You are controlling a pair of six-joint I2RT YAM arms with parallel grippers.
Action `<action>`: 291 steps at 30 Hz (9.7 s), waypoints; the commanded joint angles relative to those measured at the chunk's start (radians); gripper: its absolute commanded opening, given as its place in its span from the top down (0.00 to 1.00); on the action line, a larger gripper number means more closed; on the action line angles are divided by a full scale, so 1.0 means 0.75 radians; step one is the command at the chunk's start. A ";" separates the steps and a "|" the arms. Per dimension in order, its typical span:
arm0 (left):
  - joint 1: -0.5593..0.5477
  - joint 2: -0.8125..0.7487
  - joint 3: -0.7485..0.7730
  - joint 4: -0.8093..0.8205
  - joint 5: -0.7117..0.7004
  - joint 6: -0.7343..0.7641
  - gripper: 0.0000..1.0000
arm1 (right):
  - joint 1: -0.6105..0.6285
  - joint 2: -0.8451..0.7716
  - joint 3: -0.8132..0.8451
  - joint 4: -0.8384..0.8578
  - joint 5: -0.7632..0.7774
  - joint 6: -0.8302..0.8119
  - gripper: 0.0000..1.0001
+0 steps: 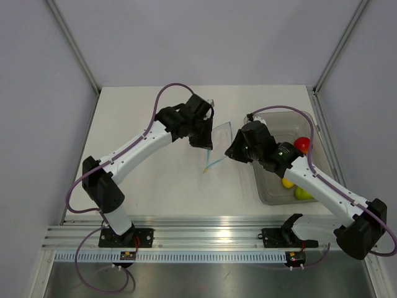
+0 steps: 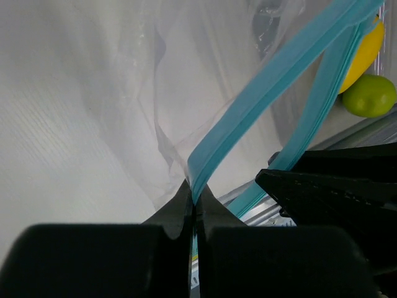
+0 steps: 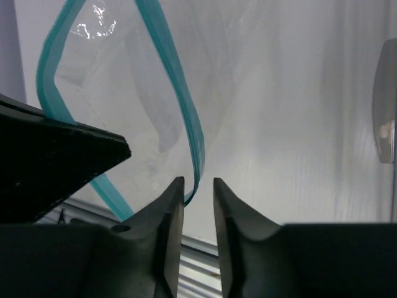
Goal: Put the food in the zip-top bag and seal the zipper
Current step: Open the zipper of the food storage bag at the center of the board, then pick up the fake fruit from the bin, then place the fake fruit in the zipper food storage bag, then adjust the zipper food storage bag at the center of the board.
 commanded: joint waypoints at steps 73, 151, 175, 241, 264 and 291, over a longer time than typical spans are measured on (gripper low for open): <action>-0.077 -0.034 -0.081 0.015 -0.349 0.080 1.00 | -0.203 -0.148 0.133 -0.437 0.346 -0.148 0.20; -0.110 0.136 0.191 -0.069 -0.081 0.147 1.00 | -1.030 -0.457 -0.097 -0.208 -0.523 -0.189 0.70; -0.098 0.149 0.283 -0.081 0.078 0.061 1.00 | -0.085 -0.112 0.084 -0.009 0.025 0.022 0.72; 0.178 0.003 -0.383 0.845 1.078 -0.335 1.00 | -0.083 -0.302 -0.162 0.201 0.013 -0.209 0.46; 0.199 -0.038 -0.390 0.829 1.066 -0.307 1.00 | -0.087 -0.337 -0.080 -0.073 0.213 -0.123 0.33; 0.225 -0.083 -0.064 -0.001 0.269 0.276 1.00 | -0.085 -0.093 0.043 -0.147 0.203 -0.146 1.00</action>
